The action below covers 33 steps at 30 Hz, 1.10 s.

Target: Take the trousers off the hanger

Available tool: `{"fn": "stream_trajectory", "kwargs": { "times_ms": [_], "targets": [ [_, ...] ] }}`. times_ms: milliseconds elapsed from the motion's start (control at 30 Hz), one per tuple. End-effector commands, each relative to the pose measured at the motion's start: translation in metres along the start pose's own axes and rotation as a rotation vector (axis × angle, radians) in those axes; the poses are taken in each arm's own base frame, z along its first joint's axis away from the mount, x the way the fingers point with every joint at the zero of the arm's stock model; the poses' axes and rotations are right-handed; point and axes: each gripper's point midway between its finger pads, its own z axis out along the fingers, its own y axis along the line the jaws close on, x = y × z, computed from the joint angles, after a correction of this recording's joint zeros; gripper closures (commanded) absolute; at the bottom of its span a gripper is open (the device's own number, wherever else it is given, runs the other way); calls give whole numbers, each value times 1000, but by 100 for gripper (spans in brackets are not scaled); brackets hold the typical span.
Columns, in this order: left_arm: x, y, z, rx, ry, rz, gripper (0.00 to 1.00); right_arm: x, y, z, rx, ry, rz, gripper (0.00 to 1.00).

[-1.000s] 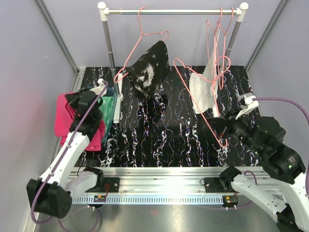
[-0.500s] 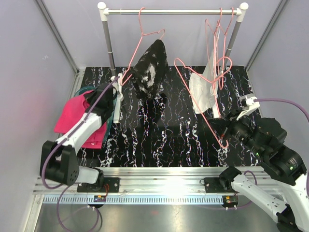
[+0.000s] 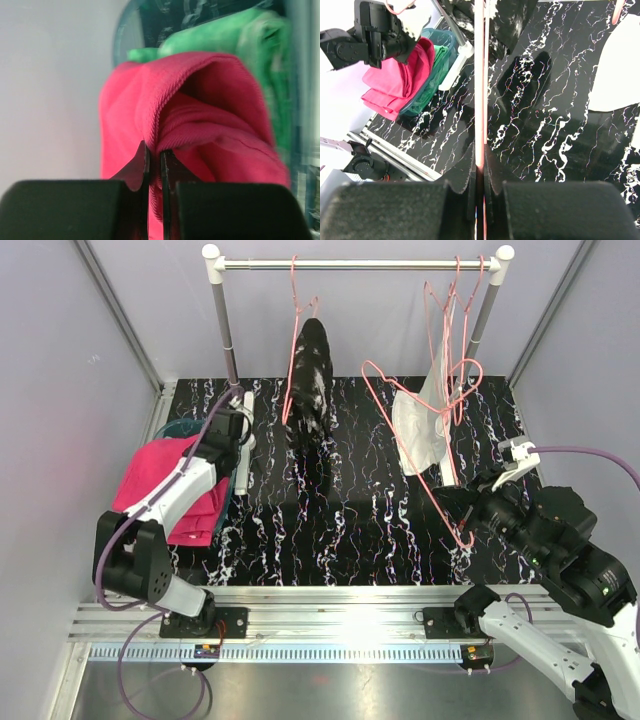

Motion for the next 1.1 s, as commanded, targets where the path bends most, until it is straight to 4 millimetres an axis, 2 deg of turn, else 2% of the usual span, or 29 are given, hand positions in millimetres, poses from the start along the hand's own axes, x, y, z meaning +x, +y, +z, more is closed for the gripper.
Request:
{"fn": "stream_trajectory", "kwargs": {
  "times_ms": [0, 100, 133, 167, 200, 233, 267, 433, 533, 567, 600, 633, 700, 733, 767, 800, 833, 867, 900, 933, 1000, 1033, 1067],
  "targets": [
    [-25, -13, -3, 126, -48, -210, 100, -7, 2, -1, -8, -29, 8, 100],
    [-39, -9, -3, 132, -25, -336, 100, -6, 2, -2, -8, -27, 8, 100],
    [-33, -19, 3, 152, 41, -364, 100, -6, 2, -3, -7, -26, 9, 100],
    [-44, -16, 1, 166, 38, -396, 100, -7, 2, -4, -9, -30, 9, 100],
    [-45, -18, 3, 177, 60, -413, 100, -6, 2, -4, -8, -29, 11, 100],
    [-35, -32, 8, 200, 136, -418, 100, -4, 1, -4, -5, -24, 13, 100],
    [-42, -34, 8, 221, 138, -432, 100, -4, 1, -4, -3, -26, 14, 100],
    [-33, -62, 9, 336, 205, -491, 100, -2, 0, -6, -1, -19, 11, 100],
    [-35, -75, 4, 441, 204, -545, 100, -2, -1, -8, 4, -22, 8, 100],
    [-40, -84, -2, 526, 192, -573, 100, -2, -1, -8, 4, -24, 8, 100],
    [-44, -83, -7, 558, 172, -597, 98, -2, -1, -7, 3, -20, 8, 100],
    [-45, -80, -6, 571, 156, -637, 88, -1, -2, -6, 6, -18, 8, 100],
    [-53, -67, -16, 590, 105, -697, 83, -1, -1, -6, 3, -17, 11, 100],
    [-55, -56, -13, 581, 89, -746, 74, -1, 0, -6, 0, -14, 9, 100],
    [-59, -52, -19, 616, 70, -776, 65, -1, 0, -6, -1, -15, 9, 100],
    [-61, -40, -24, 599, 50, -825, 52, -1, 0, -7, -1, -15, 11, 100],
    [-59, -27, -24, 589, 37, -856, 48, -2, 0, -8, -1, -20, 12, 100],
    [-63, -22, -30, 613, 13, -877, 36, -2, 0, -7, 0, -21, 11, 100],
    [-63, -16, -31, 615, 0, -906, 17, -3, 0, -7, -2, -21, 12, 100],
    [-66, -4, -42, 615, -36, -929, 1, -4, 1, -7, -3, -24, 14, 100],
    [-58, 12, -43, 594, -40, -1013, 1, -3, 1, -6, -3, -19, 12, 100],
    [-51, 26, -45, 563, -46, -1071, 1, -3, 0, -6, -1, -19, 12, 100],
    [-45, 30, -45, 549, -39, -1105, 1, -3, 1, -5, -4, -19, 14, 100]
  ]
}}
